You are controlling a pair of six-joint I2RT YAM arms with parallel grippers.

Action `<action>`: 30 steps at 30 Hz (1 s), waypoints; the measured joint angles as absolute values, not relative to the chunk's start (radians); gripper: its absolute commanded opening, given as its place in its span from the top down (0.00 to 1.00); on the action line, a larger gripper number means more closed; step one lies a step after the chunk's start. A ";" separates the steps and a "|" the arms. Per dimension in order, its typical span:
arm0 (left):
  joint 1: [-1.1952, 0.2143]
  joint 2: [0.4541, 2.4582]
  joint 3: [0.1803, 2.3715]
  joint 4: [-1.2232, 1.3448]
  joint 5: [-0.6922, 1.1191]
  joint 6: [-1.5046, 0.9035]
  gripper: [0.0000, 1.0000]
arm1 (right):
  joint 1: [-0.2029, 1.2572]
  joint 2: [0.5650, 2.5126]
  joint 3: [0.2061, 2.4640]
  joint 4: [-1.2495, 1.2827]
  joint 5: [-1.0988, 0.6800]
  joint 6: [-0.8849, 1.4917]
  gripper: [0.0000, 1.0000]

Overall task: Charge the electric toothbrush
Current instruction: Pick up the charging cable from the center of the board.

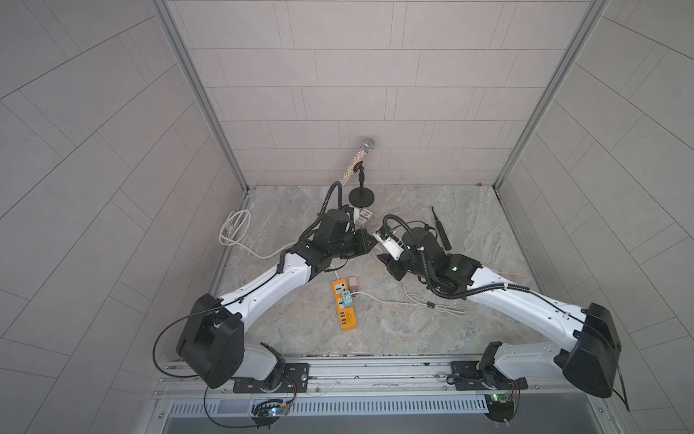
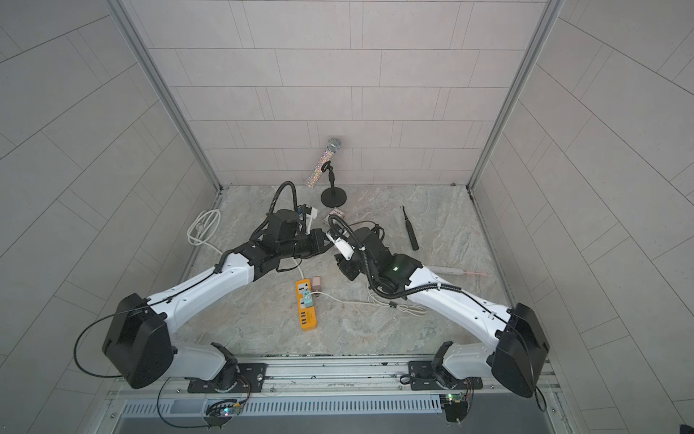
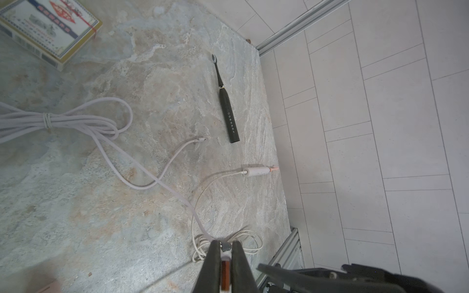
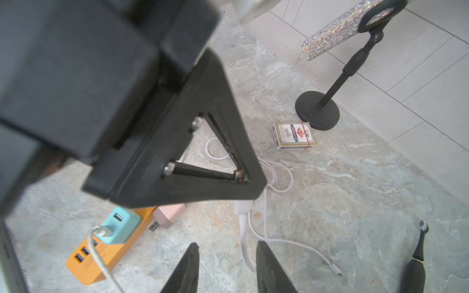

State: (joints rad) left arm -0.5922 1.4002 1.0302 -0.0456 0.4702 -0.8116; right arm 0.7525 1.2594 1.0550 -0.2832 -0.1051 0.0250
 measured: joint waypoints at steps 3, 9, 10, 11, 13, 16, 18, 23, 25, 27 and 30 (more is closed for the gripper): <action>-0.587 1.372 1.028 -0.004 0.490 -0.795 1.00 | 0.633 1.206 1.081 -0.317 -0.287 0.099 0.54; -0.585 1.304 0.985 0.151 0.538 -0.792 1.00 | 0.486 1.187 1.101 -0.333 -0.628 0.250 0.53; -0.585 1.303 0.985 0.175 0.548 -0.794 1.00 | 0.485 1.190 1.101 -0.334 -0.673 0.271 0.53; -0.585 1.303 0.985 0.192 0.557 -0.796 1.00 | 0.485 1.193 1.101 -0.334 -0.705 0.287 0.53; -0.585 1.303 0.984 0.222 0.575 -0.805 1.00 | 0.484 1.204 1.101 -0.327 -0.765 0.320 0.53; -0.588 1.303 0.983 0.262 0.603 -0.819 1.00 | 0.459 1.225 1.093 -0.281 -0.832 0.382 0.53; -0.590 1.303 0.982 0.274 0.609 -0.822 1.00 | 0.434 1.234 1.089 -0.250 -0.864 0.417 0.54; -0.590 1.300 0.977 0.279 0.612 -0.818 1.00 | 0.388 1.225 1.088 -0.234 -0.900 0.463 0.55; -0.591 1.299 0.976 0.278 0.623 -0.818 1.00 | 0.382 1.220 1.088 -0.224 -0.902 0.475 0.55; -0.592 1.298 0.976 0.278 0.630 -0.818 1.00 | 0.379 1.219 1.089 -0.213 -0.906 0.481 0.55; -0.593 1.298 0.976 0.278 0.636 -0.818 1.00 | 0.379 1.231 1.094 -0.205 -0.917 0.487 0.57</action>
